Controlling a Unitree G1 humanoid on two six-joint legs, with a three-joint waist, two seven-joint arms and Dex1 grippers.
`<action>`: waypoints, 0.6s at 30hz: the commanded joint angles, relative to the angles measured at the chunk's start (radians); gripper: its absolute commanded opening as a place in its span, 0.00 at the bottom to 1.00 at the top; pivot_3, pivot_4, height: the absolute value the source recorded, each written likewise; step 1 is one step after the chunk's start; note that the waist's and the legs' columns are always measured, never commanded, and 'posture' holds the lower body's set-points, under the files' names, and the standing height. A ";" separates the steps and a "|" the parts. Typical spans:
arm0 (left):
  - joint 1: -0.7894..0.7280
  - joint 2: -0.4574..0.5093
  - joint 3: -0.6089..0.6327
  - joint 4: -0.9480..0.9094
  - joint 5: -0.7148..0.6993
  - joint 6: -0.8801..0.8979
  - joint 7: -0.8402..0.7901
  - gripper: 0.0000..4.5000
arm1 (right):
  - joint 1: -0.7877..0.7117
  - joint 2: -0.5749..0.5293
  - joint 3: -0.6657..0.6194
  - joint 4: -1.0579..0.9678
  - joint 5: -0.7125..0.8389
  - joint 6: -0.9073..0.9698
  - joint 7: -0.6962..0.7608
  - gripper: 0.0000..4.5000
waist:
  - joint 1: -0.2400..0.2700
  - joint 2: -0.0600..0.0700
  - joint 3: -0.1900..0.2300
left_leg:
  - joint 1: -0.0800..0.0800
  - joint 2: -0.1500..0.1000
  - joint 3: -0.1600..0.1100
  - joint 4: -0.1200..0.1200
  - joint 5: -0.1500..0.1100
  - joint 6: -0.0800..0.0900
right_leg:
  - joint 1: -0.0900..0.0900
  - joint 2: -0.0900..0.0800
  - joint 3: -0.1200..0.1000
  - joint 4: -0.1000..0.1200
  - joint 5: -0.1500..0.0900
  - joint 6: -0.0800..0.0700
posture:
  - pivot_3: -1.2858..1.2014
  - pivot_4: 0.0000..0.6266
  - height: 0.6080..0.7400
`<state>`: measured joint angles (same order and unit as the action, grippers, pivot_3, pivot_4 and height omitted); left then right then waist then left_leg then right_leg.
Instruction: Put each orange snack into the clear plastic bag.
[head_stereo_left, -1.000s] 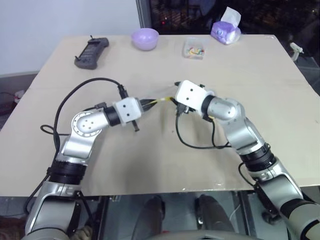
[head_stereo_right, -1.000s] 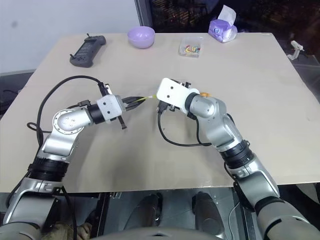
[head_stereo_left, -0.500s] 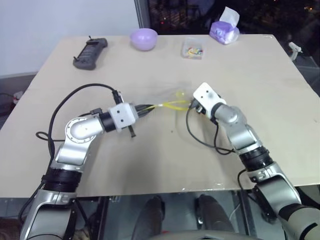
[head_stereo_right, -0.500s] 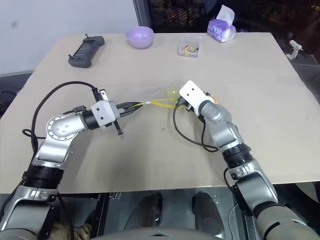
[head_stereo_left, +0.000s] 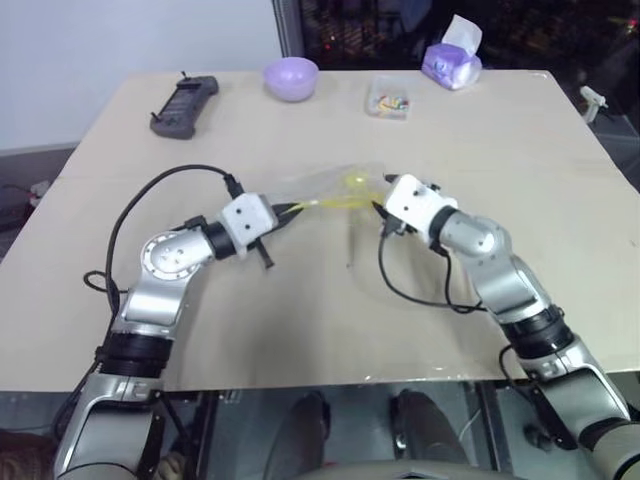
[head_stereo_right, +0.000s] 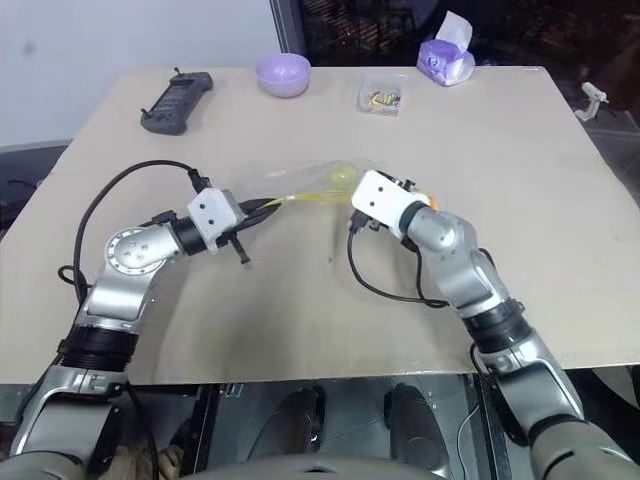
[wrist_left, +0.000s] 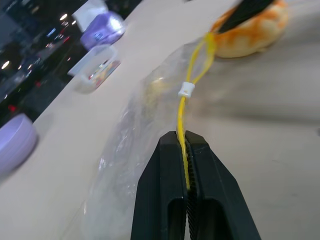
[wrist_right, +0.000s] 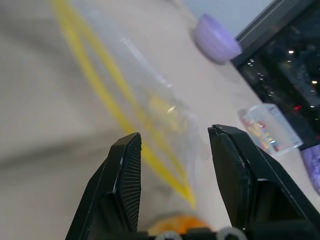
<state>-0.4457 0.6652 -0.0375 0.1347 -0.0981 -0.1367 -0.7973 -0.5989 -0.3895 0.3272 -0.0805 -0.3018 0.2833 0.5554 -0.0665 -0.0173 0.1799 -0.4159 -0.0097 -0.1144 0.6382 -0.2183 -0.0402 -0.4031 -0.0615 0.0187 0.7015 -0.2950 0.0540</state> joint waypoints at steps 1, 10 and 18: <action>-0.021 0.002 0.034 -0.005 -0.002 0.019 0.022 0.00 | 0.012 0.002 -0.061 -0.099 0.046 0.049 0.018 0.52 | -0.002 0.000 0.000 | 0.000 0.000 0.000 0.000 0.000 0.000 | 0.000 0.000 0.000 0.000 0.000 0.000 | 0.52 0.24 0.83; -0.042 -0.005 0.031 0.019 -0.006 0.003 0.023 0.00 | 0.057 0.144 -0.141 -0.195 0.223 0.340 0.005 0.07 | 0.000 0.000 0.000 | 0.000 0.000 0.000 0.001 0.000 0.000 | 0.000 0.000 0.000 0.001 0.000 0.000 | 0.52 0.24 0.83; -0.012 -0.013 0.024 -0.034 -0.009 -0.019 0.004 0.00 | -0.064 0.378 -0.221 0.014 0.327 0.401 -0.145 0.01 | 0.001 0.000 0.000 | 0.002 0.001 0.000 0.001 0.000 0.000 | 0.000 0.001 0.001 0.004 0.000 0.000 | 0.52 0.24 0.83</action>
<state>-0.4630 0.6431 -0.0307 0.1582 -0.1009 -0.1295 -0.7879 -0.6262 -0.0250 0.1461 -0.0665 -0.0072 0.6903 0.4342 -0.0651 -0.0176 0.1797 -0.4147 -0.0092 -0.1144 0.6401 -0.2183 -0.0403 -0.4034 -0.0606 0.0194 0.7060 -0.2950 0.0539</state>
